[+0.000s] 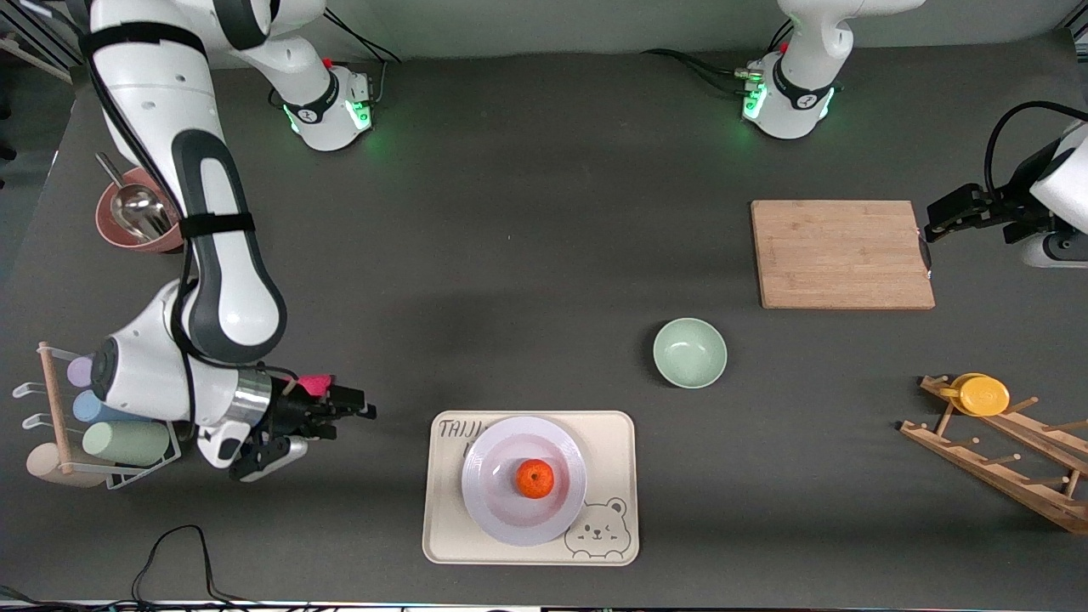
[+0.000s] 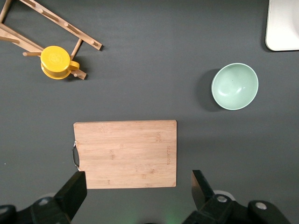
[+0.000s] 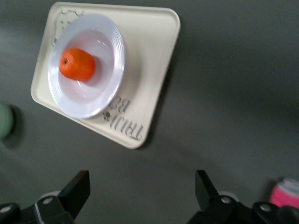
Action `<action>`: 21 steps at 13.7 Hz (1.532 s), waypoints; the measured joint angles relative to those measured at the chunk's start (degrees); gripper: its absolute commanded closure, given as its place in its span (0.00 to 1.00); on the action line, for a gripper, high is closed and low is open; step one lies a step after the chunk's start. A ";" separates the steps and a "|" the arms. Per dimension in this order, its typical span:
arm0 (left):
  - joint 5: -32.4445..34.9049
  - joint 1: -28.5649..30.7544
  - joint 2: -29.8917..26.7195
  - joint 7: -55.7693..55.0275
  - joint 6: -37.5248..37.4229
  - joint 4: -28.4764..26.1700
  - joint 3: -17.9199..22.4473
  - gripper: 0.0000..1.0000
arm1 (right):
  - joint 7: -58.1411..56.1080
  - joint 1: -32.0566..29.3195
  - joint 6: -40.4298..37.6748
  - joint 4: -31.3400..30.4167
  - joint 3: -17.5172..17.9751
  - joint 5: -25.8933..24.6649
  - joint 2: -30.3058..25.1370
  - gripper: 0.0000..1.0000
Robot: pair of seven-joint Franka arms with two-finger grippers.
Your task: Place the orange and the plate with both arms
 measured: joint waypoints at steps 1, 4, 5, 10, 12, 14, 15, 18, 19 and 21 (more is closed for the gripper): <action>0.00 0.00 0.00 0.00 0.00 0.00 0.00 0.00 | 0.89 1.62 -0.01 -2.72 -1.68 -1.85 -2.37 0.00; 0.00 0.00 0.00 0.00 0.00 0.00 0.03 0.00 | 3.24 5.64 -0.03 -9.09 -5.95 -8.06 -8.57 0.00; 0.00 0.00 0.00 0.00 0.00 0.00 0.06 0.00 | 4.80 6.53 -0.59 -10.55 -6.80 -11.11 -10.58 0.00; 0.00 0.00 0.00 0.00 0.00 0.04 0.13 0.00 | 20.66 9.06 -12.93 -12.22 -7.46 -27.11 -21.07 0.00; 0.00 0.00 0.00 0.00 0.00 0.04 0.14 0.00 | 24.66 9.87 -17.61 -12.29 -7.48 -31.06 -24.47 0.00; 0.00 0.00 0.00 0.00 0.00 0.05 0.15 0.00 | 27.13 9.92 -21.54 -12.30 -7.49 -34.80 -26.97 0.00; 0.00 0.00 0.00 0.00 0.00 0.05 0.15 0.00 | 27.84 9.91 -23.42 -12.26 -7.53 -35.83 -28.13 0.00; 0.00 0.00 0.00 0.00 0.00 0.05 0.16 0.00 | 28.47 9.88 -27.54 -12.10 -8.02 -36.45 -30.58 0.00; 0.00 0.00 0.00 0.00 0.00 0.05 0.16 0.00 | 28.75 9.87 -28.15 -12.09 -8.16 -36.45 -30.96 0.00; 0.00 0.00 0.00 0.00 0.00 0.05 0.16 0.00 | 29.10 9.81 -28.26 -11.99 -9.00 -36.46 -31.34 0.00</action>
